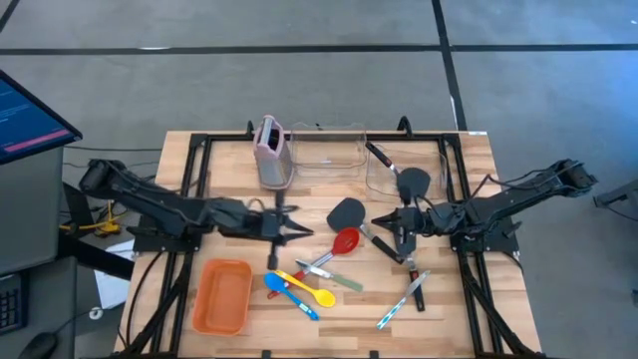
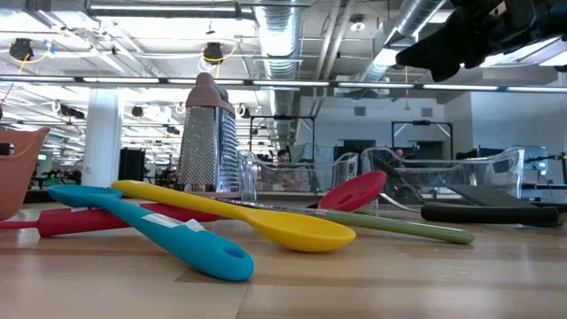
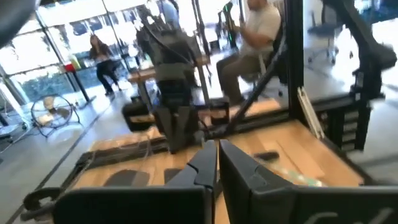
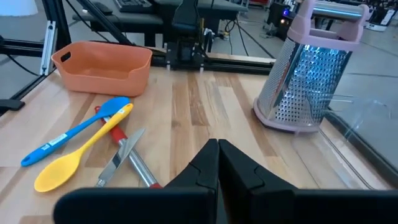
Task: Pick & Place Kitchen Items
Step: Put the yellow serving spoon into the left transparent bin
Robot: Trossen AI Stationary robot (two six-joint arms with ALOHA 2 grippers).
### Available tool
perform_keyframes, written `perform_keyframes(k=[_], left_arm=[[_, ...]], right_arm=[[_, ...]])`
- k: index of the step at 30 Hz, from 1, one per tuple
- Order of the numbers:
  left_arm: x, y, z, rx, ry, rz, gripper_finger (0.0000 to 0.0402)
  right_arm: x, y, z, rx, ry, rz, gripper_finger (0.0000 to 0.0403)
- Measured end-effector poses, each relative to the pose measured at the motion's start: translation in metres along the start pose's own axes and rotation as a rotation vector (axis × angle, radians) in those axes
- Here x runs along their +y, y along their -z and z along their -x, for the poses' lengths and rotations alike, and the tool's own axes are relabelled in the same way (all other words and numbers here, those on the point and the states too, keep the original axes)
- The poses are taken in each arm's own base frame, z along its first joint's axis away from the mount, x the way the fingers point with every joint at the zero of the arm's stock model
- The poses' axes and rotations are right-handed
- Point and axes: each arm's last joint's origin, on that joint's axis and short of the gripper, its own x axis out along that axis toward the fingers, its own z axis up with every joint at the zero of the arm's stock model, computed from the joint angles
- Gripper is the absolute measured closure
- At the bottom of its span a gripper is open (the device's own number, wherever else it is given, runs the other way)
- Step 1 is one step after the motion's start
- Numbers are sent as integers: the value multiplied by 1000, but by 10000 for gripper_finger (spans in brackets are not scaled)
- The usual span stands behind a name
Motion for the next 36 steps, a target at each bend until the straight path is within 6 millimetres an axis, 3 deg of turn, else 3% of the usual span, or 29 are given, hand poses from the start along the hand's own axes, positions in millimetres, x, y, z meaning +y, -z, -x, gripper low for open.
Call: perform_keyframes(k=[6, 13, 20, 29, 36], left_arm=[[-8, -3, -38, 217, 42, -60, 399], [-15, -7, -66, 384, 96, -195, 399], [-30, 18, -73, 485, 248, -179, 399], [-70, 41, -76, 566, 362, -188, 399], [-88, 56, -78, 646, 376, -67, 399]], right_arm=[[-2, 1, 3, 14, 0, 6, 399], [-4, -1, 9, 12, -1, 6, 401], [-4, -1, 9, 11, -1, 5, 399], [-4, 1, 9, 32, -1, 14, 398], [-4, 1, 9, 31, -1, 10, 401]])
